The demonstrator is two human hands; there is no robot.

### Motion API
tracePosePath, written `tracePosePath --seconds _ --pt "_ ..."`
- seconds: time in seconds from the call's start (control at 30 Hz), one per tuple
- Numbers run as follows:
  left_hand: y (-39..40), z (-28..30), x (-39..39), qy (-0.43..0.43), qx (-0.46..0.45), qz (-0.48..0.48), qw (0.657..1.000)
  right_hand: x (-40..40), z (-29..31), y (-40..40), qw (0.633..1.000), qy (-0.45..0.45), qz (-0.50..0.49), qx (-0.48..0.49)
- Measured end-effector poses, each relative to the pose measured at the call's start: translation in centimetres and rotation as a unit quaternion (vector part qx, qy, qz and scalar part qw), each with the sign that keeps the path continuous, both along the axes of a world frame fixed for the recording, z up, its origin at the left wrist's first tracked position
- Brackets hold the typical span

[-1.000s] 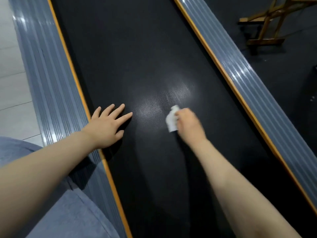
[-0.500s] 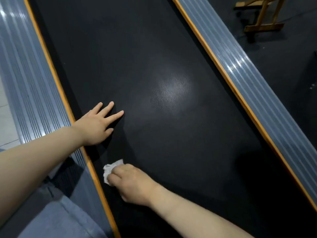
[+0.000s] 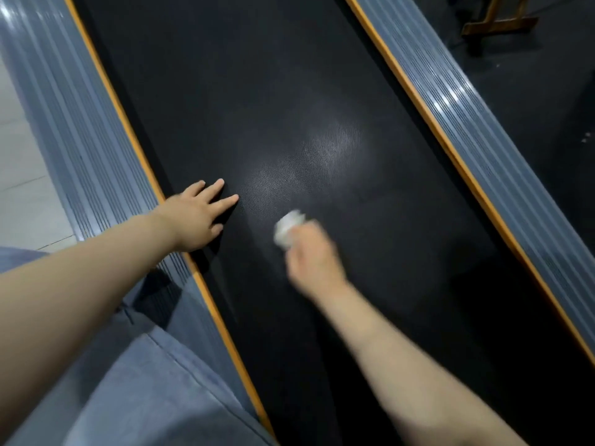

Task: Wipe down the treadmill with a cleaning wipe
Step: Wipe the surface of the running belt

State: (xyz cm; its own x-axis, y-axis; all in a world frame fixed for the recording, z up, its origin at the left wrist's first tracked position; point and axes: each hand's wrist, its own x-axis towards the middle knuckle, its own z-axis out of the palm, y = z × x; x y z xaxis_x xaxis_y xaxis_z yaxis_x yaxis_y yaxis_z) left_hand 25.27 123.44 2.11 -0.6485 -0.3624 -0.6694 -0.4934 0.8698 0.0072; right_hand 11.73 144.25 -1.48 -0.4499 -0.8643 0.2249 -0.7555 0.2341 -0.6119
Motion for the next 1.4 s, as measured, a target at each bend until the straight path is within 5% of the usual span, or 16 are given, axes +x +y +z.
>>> tracePosePath --seconds 0.1,0.17,0.23,0.3,0.33,0.43,0.5,0.6,0.7,1.13,1.27,1.4 --pt "1.4 -0.9 2.9 0.015 -0.046 -0.046 0.998 9.2 1.6 2.8 0.932 -0.048 0.334 0.131" --pt "1.8 -1.1 3.7 0.022 -0.051 -0.060 0.997 7.5 0.6 3.1 0.922 0.017 0.352 0.164" --pt "1.6 -1.1 3.8 0.029 -0.041 -0.053 0.997 2.7 0.1 2.8 0.957 0.074 0.232 0.158" --pt "1.1 -1.2 3.5 0.031 -0.021 -0.044 0.998 -3.7 -0.6 3.5 0.982 0.121 -0.013 0.146" --pt "0.9 -1.3 3.5 0.032 -0.005 -0.040 0.999 -6.7 -0.6 4.5 0.965 0.124 -0.163 0.163" --pt "0.5 -1.6 3.9 0.056 0.004 -0.045 0.997 -10.0 0.0 6.6 0.833 0.015 -0.498 0.241" --pt "0.5 -1.8 4.4 0.082 -0.008 -0.069 0.994 -5.6 -0.1 4.2 0.865 0.046 -0.437 0.244" --pt "0.2 -1.9 4.6 0.095 0.008 -0.076 0.993 6.2 -0.6 1.5 0.979 0.027 -0.103 0.174" --pt "-0.2 -1.4 4.0 0.054 0.027 -0.074 0.995 13.4 -0.1 3.5 0.975 -0.006 0.090 0.202" --pt "0.3 -1.1 4.7 0.074 -0.008 -0.070 0.995 15.4 -1.3 5.5 0.979 0.122 0.038 0.160" --pt "0.8 -1.9 4.5 0.108 -0.051 -0.065 0.991 12.4 -1.1 6.1 0.974 0.133 0.113 0.146" --pt "1.0 -2.9 4.8 0.153 -0.079 -0.053 0.984 6.2 -2.0 5.5 0.981 0.124 0.058 0.140"
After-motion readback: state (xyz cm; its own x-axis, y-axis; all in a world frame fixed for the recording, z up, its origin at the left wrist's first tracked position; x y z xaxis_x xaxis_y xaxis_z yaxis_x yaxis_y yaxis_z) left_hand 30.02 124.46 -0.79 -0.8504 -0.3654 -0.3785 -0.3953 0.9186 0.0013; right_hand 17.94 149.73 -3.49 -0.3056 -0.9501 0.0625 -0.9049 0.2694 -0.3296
